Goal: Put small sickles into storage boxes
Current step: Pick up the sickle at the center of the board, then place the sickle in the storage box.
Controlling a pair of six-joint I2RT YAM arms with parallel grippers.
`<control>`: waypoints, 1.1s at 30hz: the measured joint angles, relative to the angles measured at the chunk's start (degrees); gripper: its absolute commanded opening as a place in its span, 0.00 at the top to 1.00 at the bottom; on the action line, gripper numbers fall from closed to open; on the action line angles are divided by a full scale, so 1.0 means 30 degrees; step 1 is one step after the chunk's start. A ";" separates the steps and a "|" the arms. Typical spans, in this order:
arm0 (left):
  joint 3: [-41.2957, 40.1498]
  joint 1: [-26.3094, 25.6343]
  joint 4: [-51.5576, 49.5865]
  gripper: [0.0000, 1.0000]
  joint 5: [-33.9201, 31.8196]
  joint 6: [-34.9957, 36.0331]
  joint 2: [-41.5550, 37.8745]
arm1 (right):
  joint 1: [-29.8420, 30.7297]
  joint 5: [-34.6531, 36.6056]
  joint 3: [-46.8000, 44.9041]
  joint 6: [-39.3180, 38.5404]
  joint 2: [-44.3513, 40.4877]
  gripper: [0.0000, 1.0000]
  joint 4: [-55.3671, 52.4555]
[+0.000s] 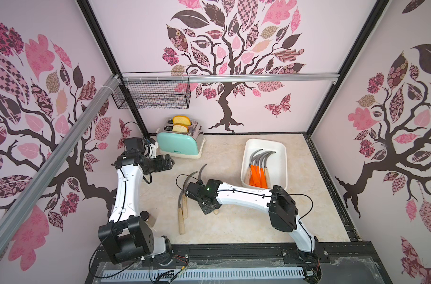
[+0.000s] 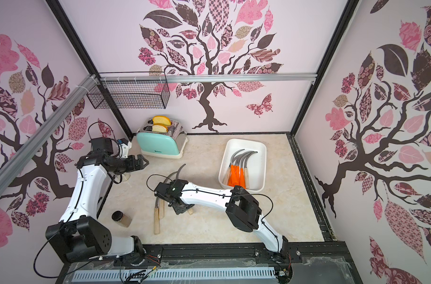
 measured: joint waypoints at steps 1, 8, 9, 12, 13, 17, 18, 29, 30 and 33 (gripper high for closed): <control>0.0000 0.0000 0.0000 0.04 0.0036 0.0022 0.0015 | -0.0117 -0.0007 0.0000 -0.0066 -0.0270 0.93 -0.0015; 0.0000 0.0000 -0.0029 0.04 0.0663 0.0291 0.0138 | -0.1931 -0.0117 0.0007 -0.0568 -0.2557 0.92 -0.0066; 0.0000 0.0000 -0.0051 0.04 0.0801 0.0342 0.0182 | -0.2259 -0.0138 0.0007 -0.0619 -0.2841 0.92 -0.0095; 0.0044 0.0000 -0.0168 0.04 0.1282 0.0481 0.0270 | -0.3308 -0.0168 -0.0015 -0.0889 -0.3781 0.92 -0.0175; 0.0066 -0.0022 -0.0189 0.04 0.1501 0.0539 0.0277 | -0.3687 -0.0168 -0.0044 -0.1020 -0.4116 0.92 -0.0175; 0.0240 -0.0342 -0.0488 0.04 0.2302 0.1100 0.0284 | -0.5544 -0.0328 -0.0845 -0.1508 -0.5799 0.91 -0.0058; 0.0277 -0.0510 -0.0576 0.04 0.2448 0.1282 0.0277 | -0.6047 -0.0408 -0.1202 -0.1574 -0.6207 0.91 0.0000; 0.0029 -0.2951 -0.0962 0.03 0.3206 0.2980 -0.0867 | -1.2641 -0.2098 -0.6710 -0.2936 -0.9180 0.91 0.1851; 0.0029 -0.2951 -0.0976 0.03 0.3220 0.3031 -0.0896 | -1.3027 -0.2244 -0.7089 -0.3009 -0.9238 0.91 0.2011; 0.0015 -0.2951 -0.1071 0.03 0.3453 0.3198 -0.0911 | -1.4134 -0.2652 -0.7978 -0.3264 -0.9267 0.91 0.2455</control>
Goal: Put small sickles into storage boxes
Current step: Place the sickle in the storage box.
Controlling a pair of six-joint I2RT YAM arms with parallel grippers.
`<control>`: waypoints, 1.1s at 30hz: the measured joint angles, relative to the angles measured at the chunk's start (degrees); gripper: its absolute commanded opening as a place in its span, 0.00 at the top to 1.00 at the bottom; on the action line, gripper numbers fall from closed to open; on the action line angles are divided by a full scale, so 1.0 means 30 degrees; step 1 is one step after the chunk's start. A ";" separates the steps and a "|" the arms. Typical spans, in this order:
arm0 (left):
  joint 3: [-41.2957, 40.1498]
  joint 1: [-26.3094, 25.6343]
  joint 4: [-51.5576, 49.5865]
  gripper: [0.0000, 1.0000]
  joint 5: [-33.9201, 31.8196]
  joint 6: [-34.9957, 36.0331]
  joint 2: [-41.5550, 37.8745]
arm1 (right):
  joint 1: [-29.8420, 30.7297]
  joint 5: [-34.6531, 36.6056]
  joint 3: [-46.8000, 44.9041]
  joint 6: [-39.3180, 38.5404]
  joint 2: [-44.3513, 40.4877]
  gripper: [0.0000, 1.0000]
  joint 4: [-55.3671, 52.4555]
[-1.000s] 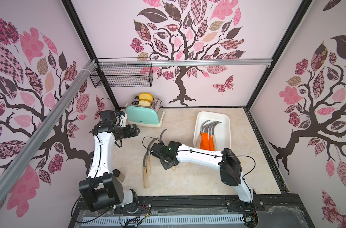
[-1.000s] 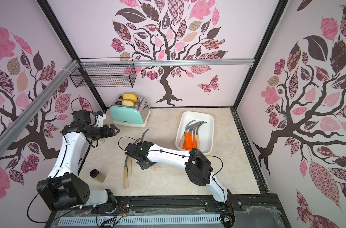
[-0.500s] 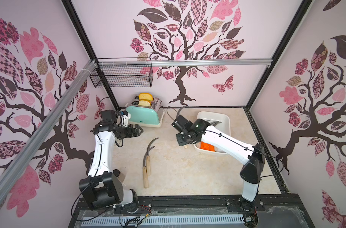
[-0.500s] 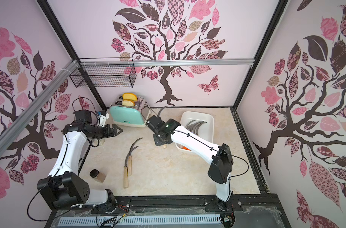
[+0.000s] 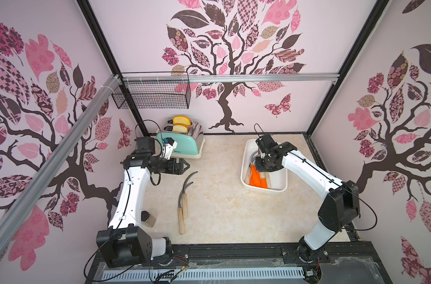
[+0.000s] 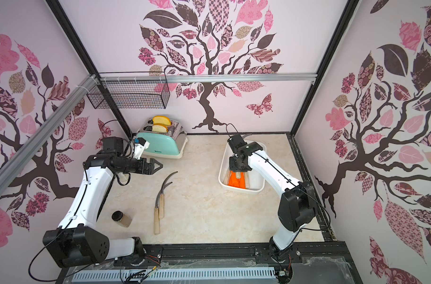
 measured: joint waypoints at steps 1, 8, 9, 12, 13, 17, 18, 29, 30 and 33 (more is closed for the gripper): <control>-0.0015 0.0000 -0.0058 0.03 0.0168 0.0102 0.0000 | -0.0240 -0.0066 -0.0204 -0.0087 0.0000 0.91 0.0138; -0.0233 -0.0007 -0.0102 0.03 0.0576 0.0277 -0.0182 | -0.0903 -0.0532 -0.0539 -0.0612 0.0627 0.91 0.1151; -0.0262 -0.0007 -0.0102 0.03 0.0576 0.0284 -0.0226 | -0.0998 -0.0634 -0.0648 -0.0678 0.0765 0.91 0.1392; -0.0459 -0.0007 -0.0102 0.03 0.0568 0.0299 -0.0525 | -0.1413 -0.0823 -0.0838 -0.0816 0.1501 0.91 0.1807; -0.0561 -0.0007 -0.0117 0.03 0.0568 0.0299 -0.0656 | -0.1552 -0.0845 -0.0852 -0.0860 0.1778 0.91 0.1909; -0.0845 -0.0007 -0.0182 0.03 0.0561 0.0335 -0.0947 | -0.1814 -0.0816 -0.0852 -0.1086 0.2885 0.91 0.2178; -0.0860 -0.0007 -0.0226 0.03 0.0554 0.0350 -0.0962 | -0.1851 -0.0780 -0.0852 -0.1158 0.3118 0.91 0.2222; -0.0933 -0.0051 -0.0262 0.03 0.0546 0.0568 -0.1144 | -0.1953 -0.0627 -0.0852 -0.1362 0.4648 0.90 0.2776; -0.0933 -0.0051 -0.0277 0.03 0.0546 0.0597 -0.1144 | -0.1953 -0.0619 -0.0852 -0.1362 0.4685 0.90 0.2841; -0.0940 -0.0051 -0.0270 0.03 0.0546 0.0663 -0.1144 | -0.1967 -0.0546 -0.0991 -0.1362 0.4736 0.89 0.3104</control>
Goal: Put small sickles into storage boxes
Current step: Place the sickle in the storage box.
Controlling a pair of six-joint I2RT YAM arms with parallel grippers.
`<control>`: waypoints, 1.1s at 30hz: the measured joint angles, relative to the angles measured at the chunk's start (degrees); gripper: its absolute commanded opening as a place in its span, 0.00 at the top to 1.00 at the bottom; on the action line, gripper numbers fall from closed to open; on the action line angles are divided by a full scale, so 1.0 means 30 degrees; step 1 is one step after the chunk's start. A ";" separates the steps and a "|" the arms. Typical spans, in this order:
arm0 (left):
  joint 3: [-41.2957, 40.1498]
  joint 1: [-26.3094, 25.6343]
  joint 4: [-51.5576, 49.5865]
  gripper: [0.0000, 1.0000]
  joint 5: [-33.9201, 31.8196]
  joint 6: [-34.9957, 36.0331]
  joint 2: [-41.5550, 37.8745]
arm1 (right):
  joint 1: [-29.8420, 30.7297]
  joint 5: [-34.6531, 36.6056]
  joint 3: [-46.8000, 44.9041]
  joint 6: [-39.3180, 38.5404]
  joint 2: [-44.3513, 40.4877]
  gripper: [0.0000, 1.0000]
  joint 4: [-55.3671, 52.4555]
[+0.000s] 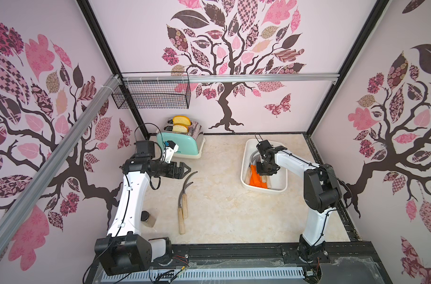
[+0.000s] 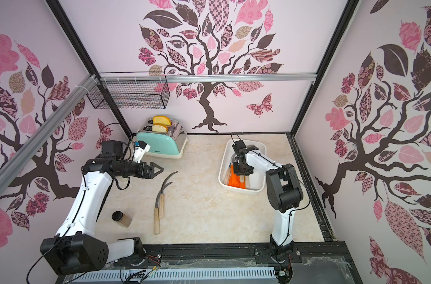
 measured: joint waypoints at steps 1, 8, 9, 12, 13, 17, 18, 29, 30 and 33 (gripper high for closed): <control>0.0000 0.0000 0.0000 0.03 0.0000 0.0022 0.0000 | 0.0000 0.0029 -0.0102 0.0000 0.0000 0.89 0.0073; 0.0000 0.0000 0.0007 0.03 0.0007 0.0029 0.0000 | 0.0000 0.0066 -0.0335 0.0000 0.0590 0.87 0.0342; 0.0000 0.0000 0.0007 0.03 0.0007 0.0036 0.0000 | 0.0000 0.0066 -0.0335 0.0000 0.0678 0.87 0.0364; 0.0000 -0.0007 0.0007 0.03 0.0007 0.0044 0.0000 | 0.0000 0.0066 -0.0342 -0.0007 0.0721 0.85 0.0386; 0.0000 -0.0007 0.0007 0.03 0.0007 0.0044 0.0000 | 0.0000 0.0058 -0.0342 -0.0007 0.0721 0.84 0.0393; 0.0000 0.0000 0.0007 0.03 0.0058 0.0051 0.0007 | 0.0000 0.0066 -0.0342 -0.0015 0.0729 0.79 0.0393; 0.0000 0.0000 0.0007 0.03 0.0080 0.0051 0.0022 | 0.0000 0.0073 -0.0342 -0.0022 0.0729 0.78 0.0386; 0.0000 -0.0138 -0.0189 0.03 0.0335 0.0583 0.0364 | 0.0000 0.0823 -0.0335 -0.0364 0.0721 0.52 0.0437; 0.0000 -0.0160 -0.0233 0.04 0.0342 0.0685 0.0364 | 0.0000 0.0925 -0.0321 -0.0357 0.0729 0.51 0.0401; -0.0015 -0.0197 -0.0452 0.05 0.0342 0.1049 0.0423 | 0.0000 0.1202 -0.0233 -0.0357 0.0729 0.49 0.0321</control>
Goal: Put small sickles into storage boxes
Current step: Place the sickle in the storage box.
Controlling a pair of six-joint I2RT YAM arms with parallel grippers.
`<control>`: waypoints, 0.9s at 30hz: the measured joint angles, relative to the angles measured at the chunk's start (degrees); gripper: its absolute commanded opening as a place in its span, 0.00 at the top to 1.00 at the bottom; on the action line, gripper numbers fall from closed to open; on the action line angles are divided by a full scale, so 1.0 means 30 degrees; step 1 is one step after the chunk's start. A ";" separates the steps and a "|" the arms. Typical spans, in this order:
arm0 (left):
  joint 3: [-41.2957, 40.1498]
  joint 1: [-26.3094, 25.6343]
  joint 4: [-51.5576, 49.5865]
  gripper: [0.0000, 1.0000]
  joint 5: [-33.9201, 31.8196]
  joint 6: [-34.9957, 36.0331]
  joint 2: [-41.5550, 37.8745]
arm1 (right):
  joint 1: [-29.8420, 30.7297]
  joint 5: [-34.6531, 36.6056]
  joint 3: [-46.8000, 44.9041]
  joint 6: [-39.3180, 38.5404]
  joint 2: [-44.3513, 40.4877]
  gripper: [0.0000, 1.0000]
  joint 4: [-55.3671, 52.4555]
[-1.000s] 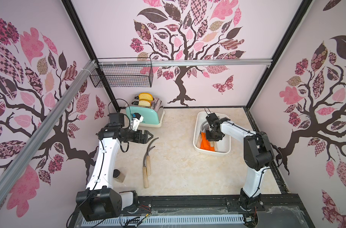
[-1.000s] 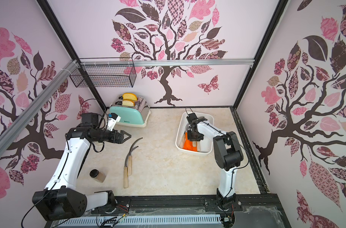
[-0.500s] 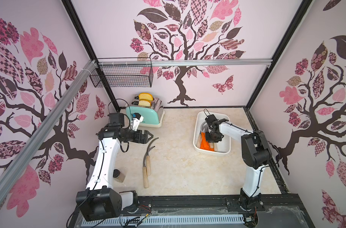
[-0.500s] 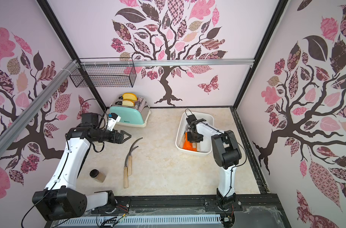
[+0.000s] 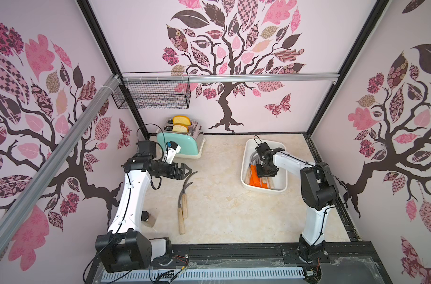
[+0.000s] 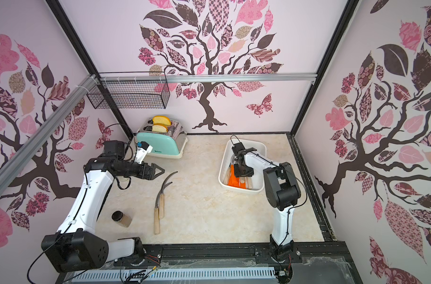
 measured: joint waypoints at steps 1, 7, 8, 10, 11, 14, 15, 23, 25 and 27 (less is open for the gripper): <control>-0.0036 -0.0007 -0.0051 0.05 0.0000 0.0109 0.0015 | 0.0000 0.0080 0.0051 -0.0007 0.0000 0.48 -0.0051; -0.0597 -0.0117 -0.0328 0.06 -0.0226 0.0933 0.0015 | 0.0000 0.0576 0.0736 -0.0007 -0.0029 0.47 -0.0372; -0.0670 -0.0138 -0.0364 0.06 -0.0321 0.1100 0.0015 | 0.0000 0.0648 0.0831 -0.0007 -0.0080 0.47 -0.0393; -0.0765 -0.0189 -0.0495 0.07 -0.0532 0.1486 0.0015 | 0.0000 0.0918 0.1027 0.0000 -0.0291 0.46 -0.0474; -0.0772 -0.0204 -0.0576 0.08 -0.0641 0.1705 0.0029 | 0.0000 0.1027 0.1129 0.0000 -0.0466 0.46 -0.0539; -0.0765 -0.0233 -0.0758 0.09 -0.0882 0.2280 0.0036 | 0.0000 0.1464 0.1654 0.0000 -0.1042 0.46 -0.0896; -0.0765 -0.0248 -0.0809 0.09 -0.0947 0.2448 0.0051 | 0.0000 0.1588 0.1880 -0.0007 -0.1246 0.46 -0.1020; -0.1064 -0.0306 -0.0707 0.09 -0.1311 0.2725 0.0270 | 0.0233 0.1894 0.4371 -0.0015 -0.3337 0.46 -0.2091; -0.1224 -0.0306 -0.0539 0.09 -0.1479 0.2521 0.0357 | 0.0576 0.1916 0.4692 -0.0007 -0.3803 0.45 -0.2397; -0.1275 -0.0306 -0.0415 0.08 -0.1603 0.2382 0.0539 | 0.1319 0.2004 0.5005 0.0000 -0.4065 0.46 -0.2674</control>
